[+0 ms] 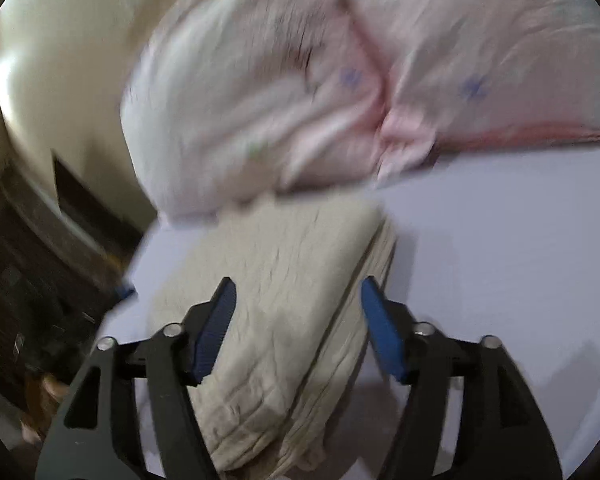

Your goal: Fold small clothes

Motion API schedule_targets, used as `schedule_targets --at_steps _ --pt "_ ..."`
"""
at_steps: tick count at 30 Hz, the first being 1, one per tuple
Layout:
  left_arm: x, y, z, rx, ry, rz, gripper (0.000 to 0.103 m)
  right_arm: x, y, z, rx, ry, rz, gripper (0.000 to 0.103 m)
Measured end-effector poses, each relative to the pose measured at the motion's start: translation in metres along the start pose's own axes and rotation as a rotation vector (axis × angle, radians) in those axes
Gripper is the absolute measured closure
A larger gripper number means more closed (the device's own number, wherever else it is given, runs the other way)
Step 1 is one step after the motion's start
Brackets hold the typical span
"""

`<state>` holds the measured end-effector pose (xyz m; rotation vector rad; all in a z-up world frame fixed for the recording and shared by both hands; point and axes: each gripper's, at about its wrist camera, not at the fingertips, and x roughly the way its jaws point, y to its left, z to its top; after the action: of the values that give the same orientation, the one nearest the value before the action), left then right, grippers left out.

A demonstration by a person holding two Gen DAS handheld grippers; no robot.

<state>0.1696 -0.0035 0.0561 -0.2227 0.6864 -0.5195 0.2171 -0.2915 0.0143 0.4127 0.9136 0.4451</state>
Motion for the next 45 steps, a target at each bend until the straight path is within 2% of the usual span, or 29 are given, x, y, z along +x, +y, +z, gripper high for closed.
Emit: schedule_targets --at_steps 1,2,5,7,9,10,12,13,14,15,16,18,19,20,21,22,23,24,26,27,29,32,33,34,37,40,45 --pt "0.012 -0.011 -0.003 0.039 0.036 -0.008 0.042 0.008 0.003 -0.002 -0.022 0.018 -0.038 0.093" --pt "0.020 -0.016 -0.007 0.064 0.064 -0.003 0.042 0.013 0.004 -0.002 -0.037 -0.001 -0.089 0.093" --pt "0.036 -0.021 -0.018 0.108 0.105 -0.007 0.056 -0.002 -0.018 0.004 0.036 -0.105 -0.144 0.093" --pt "0.039 -0.023 -0.019 0.121 0.104 -0.003 0.057 0.008 -0.019 0.001 0.014 -0.054 -0.199 0.090" --pt "0.033 -0.022 -0.020 0.116 0.101 -0.003 0.057 0.008 -0.007 -0.005 -0.024 -0.061 -0.257 0.075" --pt "0.026 -0.021 -0.021 0.101 0.094 -0.007 0.057 -0.003 0.001 -0.008 -0.031 -0.094 -0.273 0.071" --pt "0.005 -0.018 -0.029 0.091 0.075 -0.004 0.054 -0.026 0.017 -0.015 -0.046 -0.177 -0.263 0.060" --pt "-0.007 -0.017 -0.036 0.091 0.060 0.007 0.047 -0.044 0.019 -0.020 -0.061 -0.210 -0.239 0.057" --pt "-0.015 -0.018 -0.041 0.094 0.051 0.021 0.043 -0.060 0.031 -0.032 -0.094 -0.250 -0.172 0.054" --pt "-0.021 -0.018 -0.047 0.098 0.044 0.040 0.037 -0.072 0.034 -0.038 -0.116 -0.251 -0.129 0.053" --pt "-0.024 -0.019 -0.052 0.101 0.045 0.064 0.034 -0.072 0.044 -0.046 -0.150 -0.218 -0.061 0.053" --pt "-0.025 -0.021 -0.059 0.097 0.060 0.100 0.032 -0.062 0.045 -0.055 -0.154 -0.121 -0.014 0.047" --pt "-0.024 -0.022 -0.064 0.094 0.075 0.110 0.031 -0.047 0.043 -0.052 -0.133 -0.060 -0.056 0.046" --pt "-0.025 -0.023 -0.067 0.092 0.085 0.117 0.031 -0.027 0.032 -0.053 -0.096 0.023 -0.136 0.047" --pt "-0.025 -0.023 -0.070 0.089 0.092 0.125 0.027 -0.023 0.023 -0.055 -0.062 0.030 -0.132 0.048" --pt "-0.027 -0.025 -0.074 0.084 0.102 0.158 0.022 -0.034 0.022 -0.057 -0.038 -0.003 -0.100 0.048" --pt "-0.029 -0.026 -0.077 0.083 0.104 0.187 0.019 -0.044 0.025 -0.060 -0.035 -0.016 -0.090 0.044" --pt "-0.033 -0.027 -0.080 0.084 0.100 0.218 0.013 -0.056 0.029 -0.064 -0.047 -0.040 -0.089 0.026" --pt "-0.038 -0.029 -0.086 0.090 0.093 0.259 0.008 -0.084 0.042 -0.080 -0.098 -0.111 -0.104 0.002" --pt "-0.038 -0.030 -0.088 0.094 0.096 0.274 0.004 -0.100 0.050 -0.094 -0.136 -0.151 -0.130 0.002" --pt "-0.034 -0.033 -0.091 0.105 0.108 0.294 0.001 -0.108 0.063 -0.112 -0.171 -0.166 -0.191 0.002" --pt "-0.019 -0.037 -0.093 0.129 0.152 0.333 0.001 -0.092 0.066 -0.127 -0.156 -0.116 -0.374 0.002" --pt "-0.014 -0.038 -0.093 0.134 0.169 0.344 0.001 -0.086 0.066 -0.131 -0.153 -0.096 -0.411 0.002" --pt "-0.010 -0.038 -0.093 0.139 0.184 0.351 0.001 -0.077 0.065 -0.136 -0.146 -0.070 -0.427 0.002" --pt "0.001 -0.037 -0.096 0.154 0.219 0.382 0.001 -0.054 0.060 -0.141 -0.099 -0.008 -0.402 0.002" --pt "0.006 -0.033 -0.098 0.130 0.243 0.398 0.001 -0.042 0.059 -0.146 -0.069 0.033 -0.428 0.002" --pt "0.008 -0.030 -0.098 0.130 0.244 0.431 0.001 -0.034 0.064 -0.152 -0.092 0.010 -0.501 0.002"
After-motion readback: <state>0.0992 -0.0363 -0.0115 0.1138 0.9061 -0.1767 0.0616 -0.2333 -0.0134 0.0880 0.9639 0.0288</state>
